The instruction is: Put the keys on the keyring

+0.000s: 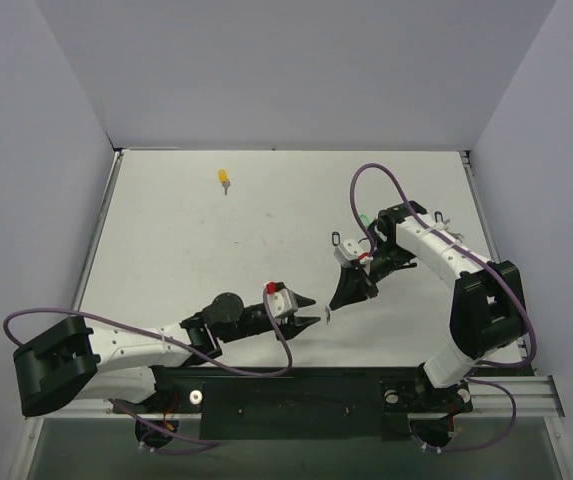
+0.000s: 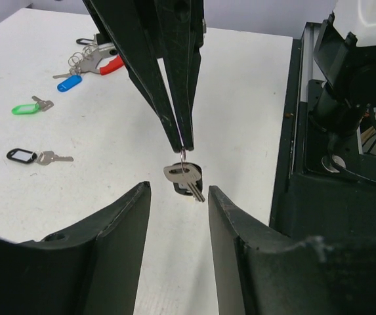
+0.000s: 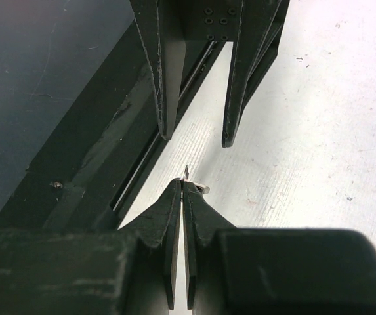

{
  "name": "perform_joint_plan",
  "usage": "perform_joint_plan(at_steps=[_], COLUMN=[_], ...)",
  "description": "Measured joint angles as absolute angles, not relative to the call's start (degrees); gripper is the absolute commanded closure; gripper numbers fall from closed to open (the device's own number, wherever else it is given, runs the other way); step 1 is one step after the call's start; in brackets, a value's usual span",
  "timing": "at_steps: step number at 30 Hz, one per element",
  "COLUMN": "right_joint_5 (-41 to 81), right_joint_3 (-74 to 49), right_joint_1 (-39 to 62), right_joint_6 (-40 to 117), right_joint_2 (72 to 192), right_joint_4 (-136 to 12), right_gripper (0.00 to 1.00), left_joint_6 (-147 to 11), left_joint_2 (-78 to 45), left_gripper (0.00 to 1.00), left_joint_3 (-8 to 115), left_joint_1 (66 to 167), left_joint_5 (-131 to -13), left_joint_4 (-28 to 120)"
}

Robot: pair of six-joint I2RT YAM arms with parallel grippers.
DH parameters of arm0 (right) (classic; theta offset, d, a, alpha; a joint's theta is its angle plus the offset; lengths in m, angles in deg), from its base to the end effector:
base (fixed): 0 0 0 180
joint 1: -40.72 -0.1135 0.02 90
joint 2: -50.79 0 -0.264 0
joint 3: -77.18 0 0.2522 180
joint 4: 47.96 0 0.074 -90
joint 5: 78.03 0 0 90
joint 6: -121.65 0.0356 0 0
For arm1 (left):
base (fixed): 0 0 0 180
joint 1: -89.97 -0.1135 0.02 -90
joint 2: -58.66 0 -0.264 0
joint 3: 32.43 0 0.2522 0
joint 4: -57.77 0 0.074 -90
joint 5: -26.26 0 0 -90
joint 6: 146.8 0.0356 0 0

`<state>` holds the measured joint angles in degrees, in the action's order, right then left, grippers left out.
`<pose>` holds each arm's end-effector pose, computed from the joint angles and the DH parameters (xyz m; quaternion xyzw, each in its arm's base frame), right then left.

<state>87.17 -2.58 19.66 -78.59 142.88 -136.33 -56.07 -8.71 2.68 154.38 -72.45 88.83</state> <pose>0.2308 0.1258 0.2418 -0.6952 0.3771 0.4845 0.3739 0.0992 -0.2196 0.2203 0.4283 0.5718 -0.4141 0.5640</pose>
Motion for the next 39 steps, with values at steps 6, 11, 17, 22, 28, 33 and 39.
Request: perform_joint_plan(at_steps=[6, 11, 17, 22, 28, 33, 39], right_joint_5=[87.15, 87.15, 87.15, 87.15, 87.15, 87.15, 87.15], right_joint_3=[-2.58, -2.58, -2.58, -2.58, -2.58, -2.58, -2.58], right_joint_1=[19.64, 19.64, 19.64, 19.64, 19.64, 19.64, 19.62], right_joint_6=[-78.78, -78.83, -78.83, -78.83, -78.83, -78.83, -78.83], right_joint_2=[142.88, 142.88, 142.88, 142.88, 142.88, 142.88, 142.88], right_joint_4=[-136.33, -136.33, -136.33, -136.33, -136.33, -136.33, -136.33], right_gripper=[1.00, 1.00, 1.00, 1.00, 1.00, 1.00, 1.00], left_joint_6=[-56.09, -56.13, -56.15, -56.15, -56.17, -56.15, -56.70], left_joint_2=[-11.12, -12.38, -13.11, -13.57, -14.22, -14.55, -15.20], left_gripper=[0.54, 0.59, 0.61, 0.64, 0.64, 0.65, 0.69], left_joint_3=[4.60, 5.08, 5.69, 6.50, 6.68, 6.85, 7.29], left_joint_1=[154.38, 154.38, 154.38, 154.38, 154.38, 154.38, 154.38], left_joint_5=[-72.64, -73.21, -73.48, -73.65, -74.26, -74.70, -74.77], left_joint_4=[90.71, 91.19, 91.17, 91.19, 91.19, 91.13, 90.97])
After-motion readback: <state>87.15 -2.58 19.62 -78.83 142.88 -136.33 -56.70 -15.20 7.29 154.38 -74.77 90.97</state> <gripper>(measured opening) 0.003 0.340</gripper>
